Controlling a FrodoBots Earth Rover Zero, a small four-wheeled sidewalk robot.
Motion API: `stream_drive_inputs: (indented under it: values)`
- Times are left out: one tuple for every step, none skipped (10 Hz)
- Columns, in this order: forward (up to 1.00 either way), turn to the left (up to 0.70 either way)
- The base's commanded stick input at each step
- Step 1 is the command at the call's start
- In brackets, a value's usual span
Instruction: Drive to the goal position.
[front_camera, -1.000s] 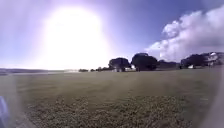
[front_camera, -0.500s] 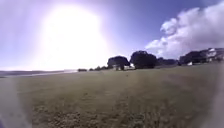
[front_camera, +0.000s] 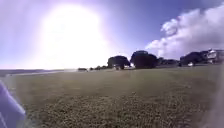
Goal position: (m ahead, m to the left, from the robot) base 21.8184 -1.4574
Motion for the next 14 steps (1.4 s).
stream_drive_inputs:
  values:
    - [0.7, 0.0]
    - [0.7, 0.0]
    - [0.7, 0.0]
    - [0.7, 0.0]
    - [0.7, 0.0]
    - [0.7, 0.0]
    - [0.7, 0.0]
    - [0.7, 0.0]
    - [0.7, 0.0]
    - [0.7, 0.0]
    - [0.7, 0.0]
    - [0.7, 0.0]
    - [0.7, 0.0]
    - [0.7, 0.0]
